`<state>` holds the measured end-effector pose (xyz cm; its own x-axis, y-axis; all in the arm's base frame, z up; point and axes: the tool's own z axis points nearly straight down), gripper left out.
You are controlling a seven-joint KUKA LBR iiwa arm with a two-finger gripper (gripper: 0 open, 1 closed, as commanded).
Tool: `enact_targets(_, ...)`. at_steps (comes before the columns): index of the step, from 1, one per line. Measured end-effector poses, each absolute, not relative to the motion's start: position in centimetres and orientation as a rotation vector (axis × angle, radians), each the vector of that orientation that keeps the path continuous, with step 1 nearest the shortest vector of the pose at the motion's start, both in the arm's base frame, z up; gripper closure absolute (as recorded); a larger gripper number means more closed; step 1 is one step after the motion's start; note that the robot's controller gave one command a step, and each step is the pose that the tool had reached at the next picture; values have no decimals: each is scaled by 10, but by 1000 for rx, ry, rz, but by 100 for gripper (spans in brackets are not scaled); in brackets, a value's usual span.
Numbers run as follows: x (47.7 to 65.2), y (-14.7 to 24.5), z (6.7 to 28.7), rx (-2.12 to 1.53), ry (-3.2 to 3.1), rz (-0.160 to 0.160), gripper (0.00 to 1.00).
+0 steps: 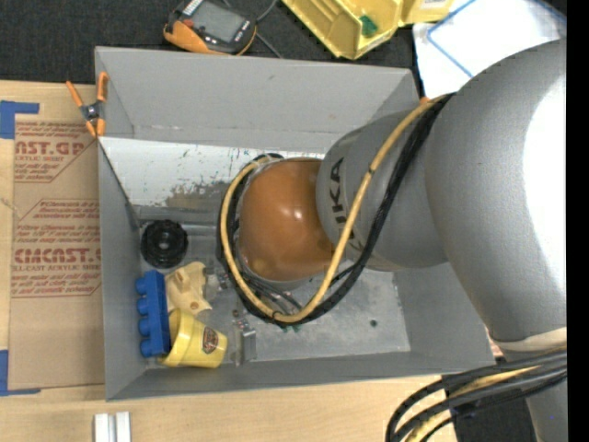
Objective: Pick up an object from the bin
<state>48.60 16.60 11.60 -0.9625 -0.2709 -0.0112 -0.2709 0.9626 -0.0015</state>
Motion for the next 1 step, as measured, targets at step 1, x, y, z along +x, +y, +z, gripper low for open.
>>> enact_targets(1,513,227,101,-105,3160,-5,0)
